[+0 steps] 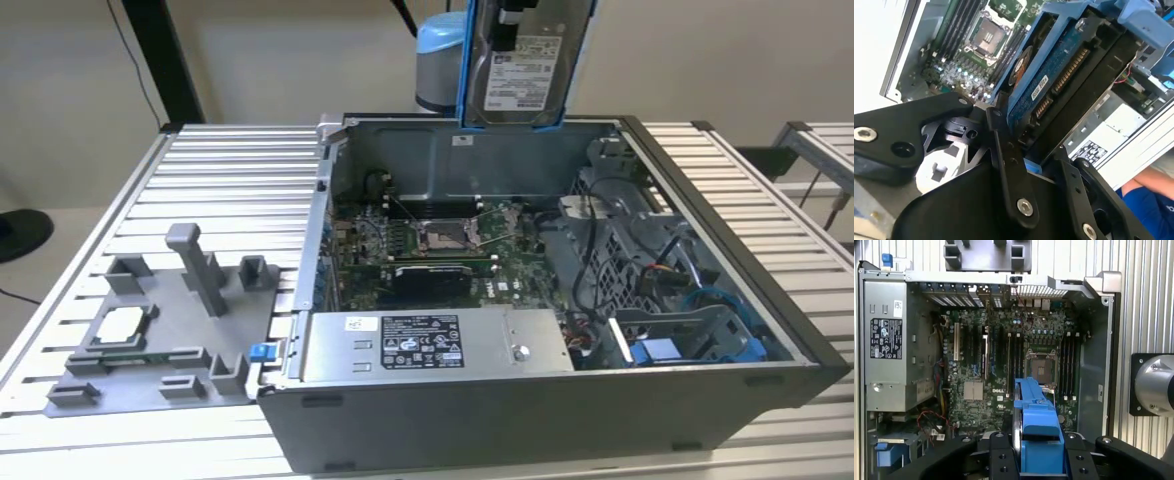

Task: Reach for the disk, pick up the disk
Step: 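Pick up the disk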

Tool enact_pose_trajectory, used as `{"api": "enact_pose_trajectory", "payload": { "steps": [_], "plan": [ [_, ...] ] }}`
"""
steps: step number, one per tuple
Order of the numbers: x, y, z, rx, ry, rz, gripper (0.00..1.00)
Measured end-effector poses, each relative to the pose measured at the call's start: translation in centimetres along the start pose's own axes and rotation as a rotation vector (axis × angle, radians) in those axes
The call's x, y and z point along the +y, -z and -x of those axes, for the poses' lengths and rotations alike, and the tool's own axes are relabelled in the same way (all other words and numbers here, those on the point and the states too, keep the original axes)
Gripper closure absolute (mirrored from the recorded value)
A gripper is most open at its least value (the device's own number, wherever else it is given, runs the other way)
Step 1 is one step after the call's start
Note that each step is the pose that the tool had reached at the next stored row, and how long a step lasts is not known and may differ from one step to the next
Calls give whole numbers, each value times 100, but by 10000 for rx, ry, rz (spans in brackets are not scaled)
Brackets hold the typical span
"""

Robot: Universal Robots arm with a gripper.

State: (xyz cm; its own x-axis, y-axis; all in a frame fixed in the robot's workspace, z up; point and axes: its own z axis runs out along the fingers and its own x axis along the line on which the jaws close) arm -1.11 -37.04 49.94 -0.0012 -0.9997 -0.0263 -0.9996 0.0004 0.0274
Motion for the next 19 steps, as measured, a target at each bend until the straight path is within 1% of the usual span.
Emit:
{"api": "enact_pose_trajectory", "payload": {
  "steps": [19],
  "plan": [
    [-484,13,0,0,0,5,100]
  ]
}}
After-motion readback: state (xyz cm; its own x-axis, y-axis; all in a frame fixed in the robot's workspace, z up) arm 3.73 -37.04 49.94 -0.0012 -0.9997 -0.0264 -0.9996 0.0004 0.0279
